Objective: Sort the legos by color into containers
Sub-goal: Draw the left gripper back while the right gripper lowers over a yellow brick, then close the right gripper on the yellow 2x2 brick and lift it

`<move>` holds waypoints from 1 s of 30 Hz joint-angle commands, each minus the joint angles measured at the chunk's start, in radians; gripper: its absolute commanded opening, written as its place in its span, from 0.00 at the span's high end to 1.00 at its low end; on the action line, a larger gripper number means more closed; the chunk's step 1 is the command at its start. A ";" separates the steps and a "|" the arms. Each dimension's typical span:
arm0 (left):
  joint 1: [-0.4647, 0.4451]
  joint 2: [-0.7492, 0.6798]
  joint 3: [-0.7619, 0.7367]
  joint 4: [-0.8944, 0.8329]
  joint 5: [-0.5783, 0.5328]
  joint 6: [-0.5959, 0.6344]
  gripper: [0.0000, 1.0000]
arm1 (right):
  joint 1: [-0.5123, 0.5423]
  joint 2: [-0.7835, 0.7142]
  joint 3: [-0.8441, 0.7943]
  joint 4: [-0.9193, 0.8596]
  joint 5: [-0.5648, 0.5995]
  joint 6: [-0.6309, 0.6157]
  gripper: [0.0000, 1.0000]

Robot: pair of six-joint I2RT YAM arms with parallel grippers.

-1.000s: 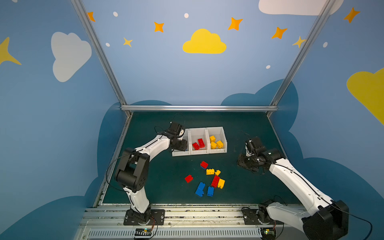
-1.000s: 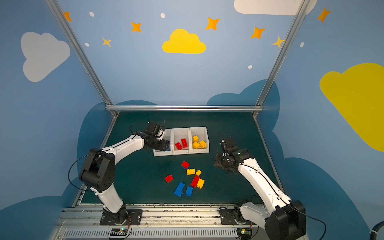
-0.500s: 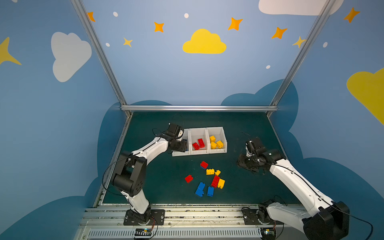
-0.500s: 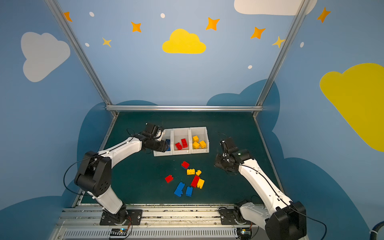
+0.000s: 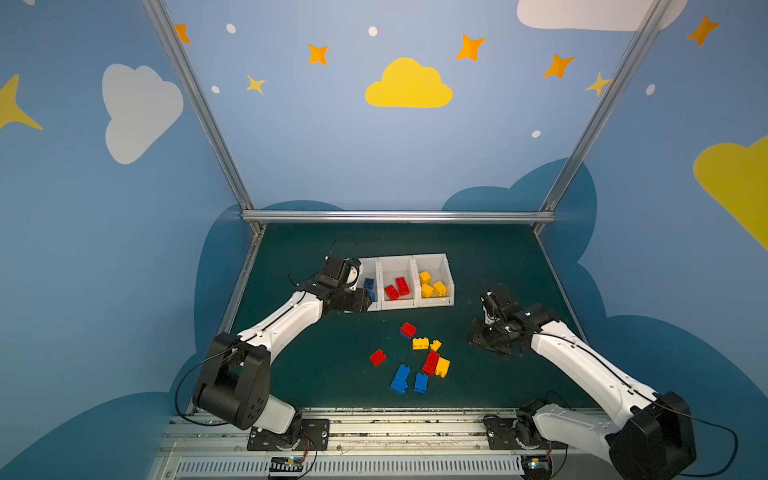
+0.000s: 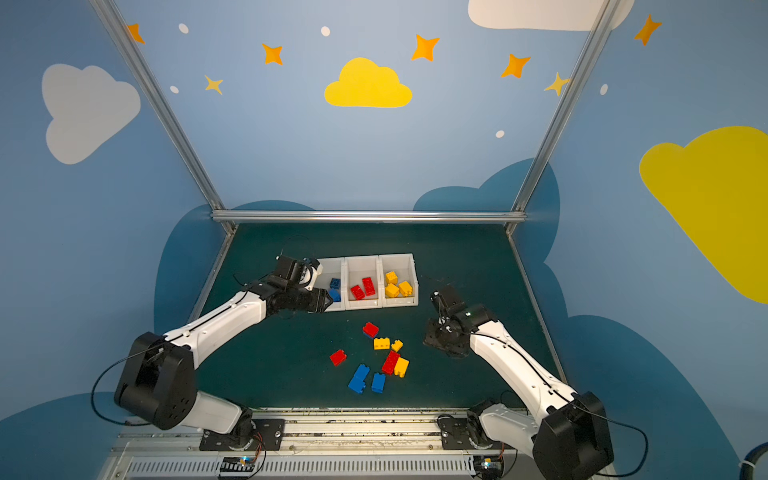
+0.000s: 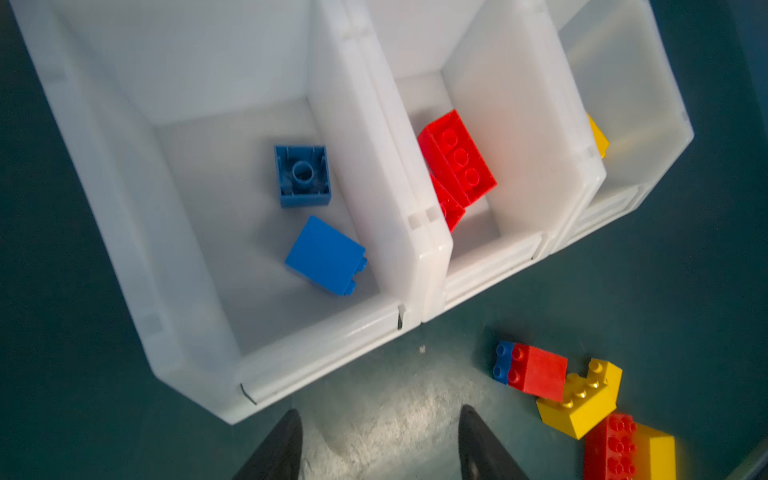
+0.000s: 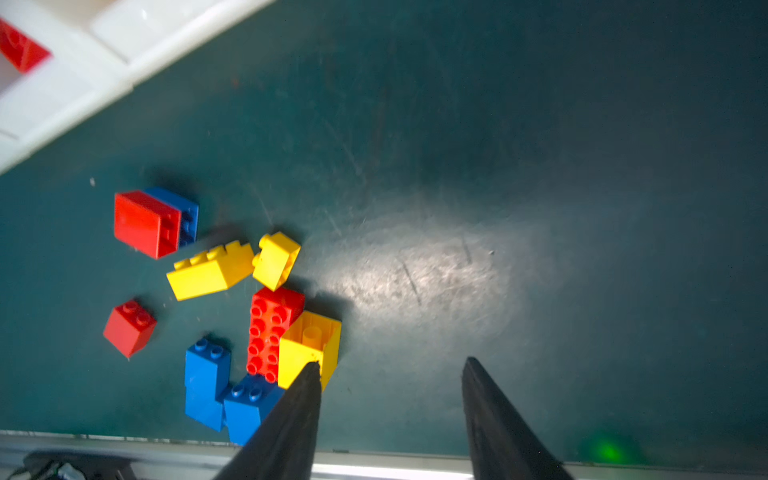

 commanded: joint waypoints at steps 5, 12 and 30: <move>0.001 -0.103 -0.090 0.040 0.019 -0.067 0.39 | 0.142 0.053 -0.020 0.026 0.016 0.122 0.43; 0.001 -0.143 -0.142 0.050 0.024 -0.095 0.39 | 0.228 0.126 -0.004 0.071 0.003 0.153 0.42; -0.012 -0.206 -0.225 0.059 0.015 -0.134 0.39 | 0.341 0.327 0.033 0.126 -0.011 0.187 0.46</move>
